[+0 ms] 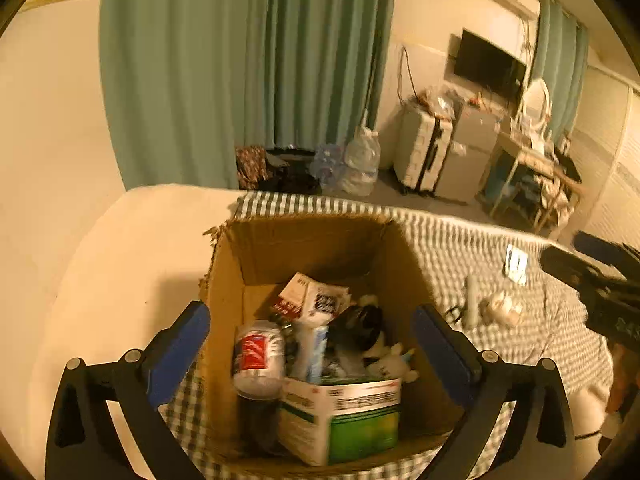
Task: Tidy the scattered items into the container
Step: 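Move both grippers back over the bed toward the tube and blister pack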
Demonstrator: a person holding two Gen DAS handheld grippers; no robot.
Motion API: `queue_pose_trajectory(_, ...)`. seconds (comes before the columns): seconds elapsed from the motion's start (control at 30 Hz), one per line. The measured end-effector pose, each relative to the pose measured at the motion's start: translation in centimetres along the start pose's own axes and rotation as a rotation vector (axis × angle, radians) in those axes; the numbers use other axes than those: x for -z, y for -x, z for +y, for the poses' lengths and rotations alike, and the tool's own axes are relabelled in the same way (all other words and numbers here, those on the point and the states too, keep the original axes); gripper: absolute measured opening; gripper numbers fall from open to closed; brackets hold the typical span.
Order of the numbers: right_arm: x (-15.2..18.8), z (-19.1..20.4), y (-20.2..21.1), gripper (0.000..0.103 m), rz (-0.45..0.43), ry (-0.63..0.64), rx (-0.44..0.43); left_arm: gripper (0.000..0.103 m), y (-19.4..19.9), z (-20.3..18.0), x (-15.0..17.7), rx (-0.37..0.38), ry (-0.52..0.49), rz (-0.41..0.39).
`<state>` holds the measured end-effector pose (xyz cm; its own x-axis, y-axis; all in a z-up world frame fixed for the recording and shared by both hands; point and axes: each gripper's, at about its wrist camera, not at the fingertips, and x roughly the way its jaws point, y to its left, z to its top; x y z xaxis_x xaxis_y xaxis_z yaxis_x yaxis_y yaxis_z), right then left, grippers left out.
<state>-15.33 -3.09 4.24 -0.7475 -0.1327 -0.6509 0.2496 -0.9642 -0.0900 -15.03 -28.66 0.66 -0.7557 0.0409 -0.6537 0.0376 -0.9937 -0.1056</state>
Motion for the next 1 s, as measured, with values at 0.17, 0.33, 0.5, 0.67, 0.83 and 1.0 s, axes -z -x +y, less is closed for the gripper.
queue_pose_trajectory(0.17, 1.7, -4.3, 4.6, 0.081, -0.062, 0.069, 0.073, 0.103, 1.8, -4.2, 0.1, 0.093, -0.037, 0.02)
queue_pose_trajectory(0.33, 4.6, -10.1, 7.7, 0.092, -0.124, 0.004, 0.077, 0.103, 3.7, -9.9, 0.6, 0.107, -0.093, -0.002)
queue_pose_trajectory(0.5, 7.7, -17.1, 8.6, 0.094, -0.107, -0.084, 0.05, 0.103, 2.9, -15.9, 1.2, 0.162, -0.108, 0.02)
queue_pose_trajectory(0.67, 10.0, -23.6, 6.8, 0.095, -0.071, -0.196, 0.065, 0.103, -0.8, -21.3, 2.8, 0.147, -0.124, 0.036)
queue_pose_trajectory(0.83, 13.1, -27.2, 2.9, 0.095, -0.011, -0.317, 0.016, 0.103, -8.3, -24.6, 5.6, 0.083, -0.152, 0.114)
queue_pose_trajectory(1.0, 15.2, -28.7, -1.9, 0.095, 0.053, -0.34, 0.018, 0.103, -14.7, -25.7, 8.3, 0.018, -0.148, 0.181)
